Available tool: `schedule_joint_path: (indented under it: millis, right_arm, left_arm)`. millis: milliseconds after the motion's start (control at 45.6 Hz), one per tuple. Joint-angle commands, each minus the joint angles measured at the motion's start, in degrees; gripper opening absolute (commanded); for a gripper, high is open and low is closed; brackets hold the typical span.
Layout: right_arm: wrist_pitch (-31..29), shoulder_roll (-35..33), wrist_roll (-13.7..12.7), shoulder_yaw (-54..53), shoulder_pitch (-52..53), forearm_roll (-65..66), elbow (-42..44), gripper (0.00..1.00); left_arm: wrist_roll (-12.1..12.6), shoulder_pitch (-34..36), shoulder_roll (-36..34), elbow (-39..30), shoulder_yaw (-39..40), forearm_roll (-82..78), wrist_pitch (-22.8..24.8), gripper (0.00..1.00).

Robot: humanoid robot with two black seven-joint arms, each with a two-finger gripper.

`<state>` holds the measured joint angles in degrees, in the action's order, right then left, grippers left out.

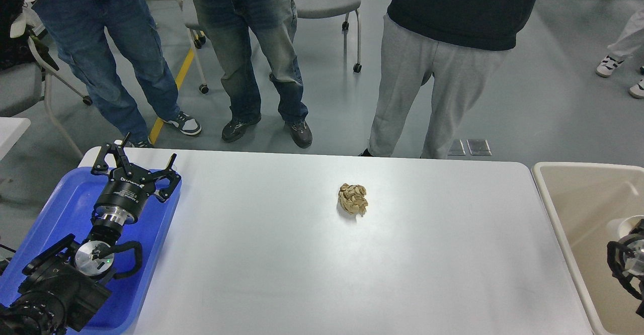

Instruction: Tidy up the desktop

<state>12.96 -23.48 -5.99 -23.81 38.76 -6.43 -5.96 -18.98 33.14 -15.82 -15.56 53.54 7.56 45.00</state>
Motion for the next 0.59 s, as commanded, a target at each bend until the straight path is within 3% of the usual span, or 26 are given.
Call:
schedule_joint_path:
  millis: [0, 22, 44, 570]
  right_arm:
    - [0.05, 0.89, -0.34, -1.85, -0.79, -0.16, 0.24, 0.4]
    - [0.14, 0.89, -0.25, -1.85, -0.79, -0.16, 0.24, 0.74]
    - [0.23, 0.89, -0.08, -2.03, -0.79, -0.16, 0.24, 1.0]
    - [-0.56, -2.8, 0.1, -0.09, 1.76, 0.8, -0.81, 1.0]
  left_arm:
    - [-0.01, 0.0, 0.0, 0.0, -0.01, 0.0, 0.0, 1.0]
    - [-0.01, 0.0, 0.0, 0.0, -0.01, 0.0, 0.0, 1.0]
    - [-0.01, 0.0, 0.0, 0.0, -0.01, 0.0, 0.0, 1.0]
    - [0.08, 0.0, -0.09, 0.0, -0.01, 0.0, 0.0, 1.0]
